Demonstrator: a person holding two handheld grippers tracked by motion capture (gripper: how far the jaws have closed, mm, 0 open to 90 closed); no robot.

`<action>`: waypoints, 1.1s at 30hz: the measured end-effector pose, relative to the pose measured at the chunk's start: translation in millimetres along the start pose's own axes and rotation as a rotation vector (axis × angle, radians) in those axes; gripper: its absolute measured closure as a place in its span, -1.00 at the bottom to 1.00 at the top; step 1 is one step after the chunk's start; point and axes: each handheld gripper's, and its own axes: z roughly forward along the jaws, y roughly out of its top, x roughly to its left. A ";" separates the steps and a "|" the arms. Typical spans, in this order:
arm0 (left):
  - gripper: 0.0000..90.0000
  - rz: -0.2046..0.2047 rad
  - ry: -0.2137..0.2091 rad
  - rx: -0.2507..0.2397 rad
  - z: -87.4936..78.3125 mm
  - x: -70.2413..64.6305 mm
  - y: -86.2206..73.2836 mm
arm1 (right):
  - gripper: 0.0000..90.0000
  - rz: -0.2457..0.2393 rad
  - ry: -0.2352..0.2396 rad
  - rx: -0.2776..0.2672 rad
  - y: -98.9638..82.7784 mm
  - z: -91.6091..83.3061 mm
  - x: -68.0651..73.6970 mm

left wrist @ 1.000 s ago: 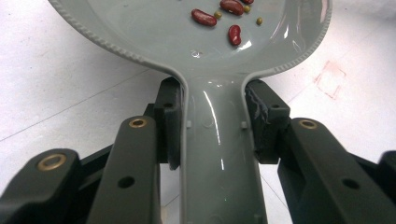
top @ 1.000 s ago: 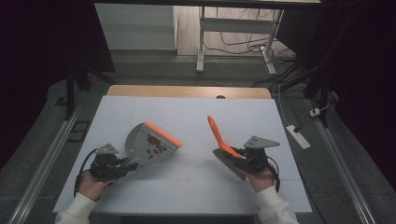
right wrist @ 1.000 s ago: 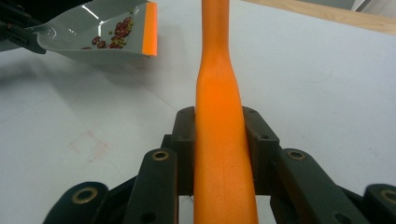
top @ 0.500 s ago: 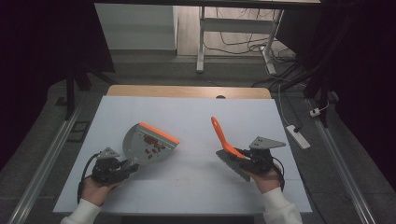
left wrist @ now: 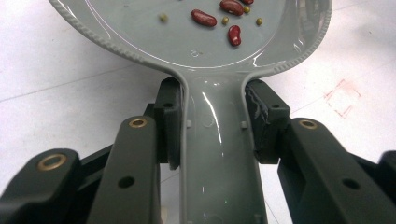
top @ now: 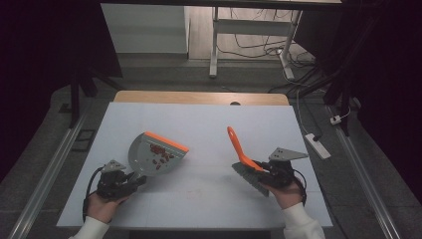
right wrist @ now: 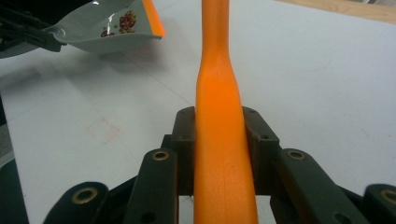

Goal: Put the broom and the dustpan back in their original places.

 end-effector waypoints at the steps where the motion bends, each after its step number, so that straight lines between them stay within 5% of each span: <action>1: 0.37 -0.003 0.006 0.001 0.1 -0.5 -0.5 | 0.54 0.001 0.003 0.002 -0.3 0.0 0.2; 13: 0.37 -0.060 0.050 -0.020 1.7 -3.1 -7.3 | 0.54 0.019 0.009 0.019 -5.2 -1.8 -1.2; 23: 0.37 -0.125 0.139 -0.032 3.1 0.0 -12.2 | 0.54 0.024 -0.002 0.044 -8.9 -2.3 -3.2; 33: 0.37 -0.201 0.181 -0.038 9.4 4.4 -16.0 | 0.54 0.030 -0.002 0.064 -13.3 -1.0 -3.9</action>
